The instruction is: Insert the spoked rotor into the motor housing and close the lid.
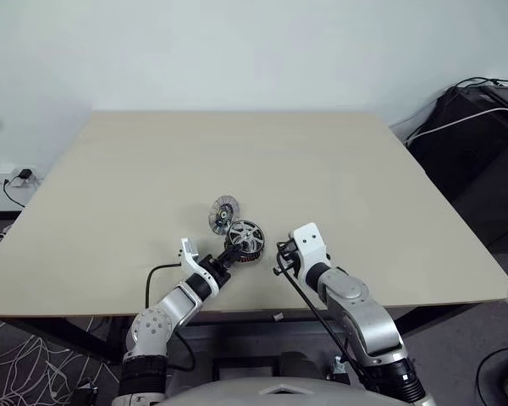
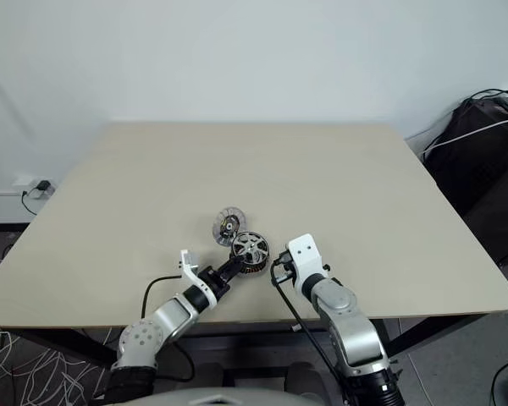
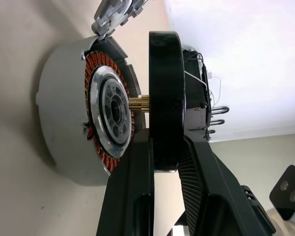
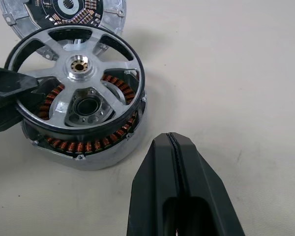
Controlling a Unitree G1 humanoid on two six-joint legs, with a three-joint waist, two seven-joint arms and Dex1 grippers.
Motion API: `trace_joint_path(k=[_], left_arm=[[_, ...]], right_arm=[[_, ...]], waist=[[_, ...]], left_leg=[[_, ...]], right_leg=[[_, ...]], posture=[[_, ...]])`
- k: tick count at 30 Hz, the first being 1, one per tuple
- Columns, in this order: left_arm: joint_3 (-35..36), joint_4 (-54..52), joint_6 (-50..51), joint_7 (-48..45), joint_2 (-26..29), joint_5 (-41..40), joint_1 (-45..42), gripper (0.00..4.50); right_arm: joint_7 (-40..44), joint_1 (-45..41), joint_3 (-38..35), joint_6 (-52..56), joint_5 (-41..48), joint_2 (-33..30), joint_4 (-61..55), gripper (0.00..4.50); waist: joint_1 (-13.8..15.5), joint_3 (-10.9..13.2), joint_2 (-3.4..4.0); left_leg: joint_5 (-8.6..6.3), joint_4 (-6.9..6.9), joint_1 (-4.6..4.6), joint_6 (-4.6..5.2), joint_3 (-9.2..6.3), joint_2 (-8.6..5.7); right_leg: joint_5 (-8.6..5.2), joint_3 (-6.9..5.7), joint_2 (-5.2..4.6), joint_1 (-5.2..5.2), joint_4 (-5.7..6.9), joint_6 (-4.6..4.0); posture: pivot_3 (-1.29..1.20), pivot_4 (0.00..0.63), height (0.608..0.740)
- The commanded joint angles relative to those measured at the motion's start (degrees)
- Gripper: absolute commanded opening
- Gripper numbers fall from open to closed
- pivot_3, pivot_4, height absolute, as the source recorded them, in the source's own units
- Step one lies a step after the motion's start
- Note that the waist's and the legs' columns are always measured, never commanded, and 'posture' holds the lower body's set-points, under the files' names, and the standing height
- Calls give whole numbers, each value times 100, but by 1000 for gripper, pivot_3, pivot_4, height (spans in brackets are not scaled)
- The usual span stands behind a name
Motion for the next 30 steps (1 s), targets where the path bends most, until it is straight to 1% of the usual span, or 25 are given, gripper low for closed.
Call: trace_joint_path(k=[1, 5, 7, 11, 14, 17, 23, 25, 28, 30], left_arm=[[-114, -3, 29, -123, -322, 9, -147, 430], [-148, 7, 130, -93, -293, 2, -132, 430], [-146, -9, 165, -89, -279, -3, -111, 1170], [-102, -55, 168, -94, -210, 17, -67, 2410], [-11, -319, 124, -103, -185, -72, 16, 3361], [94, -677, 93, -165, -149, -227, 148, 3361], [84, -1271, -62, -487, 86, -82, 475, 3361], [-52, -1501, -212, -699, 236, 148, 606, 3361], [-432, -1754, -688, -986, 544, 879, 803, 3361], [-584, -1812, -980, -1101, 641, 1200, 911, 3361]], right_arm=[[-34, -63, -70, 1, 41, 2, -249, 0], [-44, -58, -75, -1, 37, 4, -253, 0], [-49, -55, -78, 2, 38, 8, -255, 0], [-50, -59, -81, 6, 40, 7, -245, 0], [-49, -59, -80, 5, 39, 7, -238, 0], [-49, -61, -86, 2, 40, 7, -230, 0], [-29, -100, -69, -14, 51, 22, -183, 0], [-23, -109, -55, -24, 54, 33, -168, 0], [2, -149, -24, -76, 84, 88, -172, 0], [51, -191, -10, -113, 150, 159, -196, 0]], waist=[[-2, 0, 0], [-1, 0, 0], [-1, 0, 0], [1, -3, 3], [1, -4, 4], [-20, -4, 6], [7, -3, 6], [-1, -3, 5], [-8, -2, 8], [-13, -1, 12]], left_leg=[[0, 0, 0, 0, 0, 0], [0, 0, 0, 0, 0, 0], [0, 0, 0, 0, 0, 0], [0, 0, 1, 0, 0, 0], [-5, 1, 5, -10, 0, 2], [-12, 2, 6, -22, 1, 4], [-11, -1, -2, -21, 0, 3], [-12, -1, -2, -22, 0, 3], [-13, -2, -1, -24, 2, 2], [-14, -2, -1, -26, 2, 2]], right_leg=[[0, 0, 0, 0, 0, 0], [0, 0, 0, 0, 0, 0], [0, 0, 0, 0, 0, 0], [0, 0, 0, 1, 0, 0], [1, 0, 0, 5, 1, 1], [1, 1, 0, 4, 2, 2], [0, 2, -3, -1, -2, 0], [0, 2, -4, -2, -2, 0], [0, 2, -3, -2, -2, -1], [0, 2, -3, -2, -1, -1]], posture=[[0, 0, 740], [0, 0, 740], [0, 0, 740], [0, 0, 740], [0, 0, 740], [0, 0, 740], [0, 0, 740], [0, 0, 740], [0, 0, 740], [0, 0, 740]])
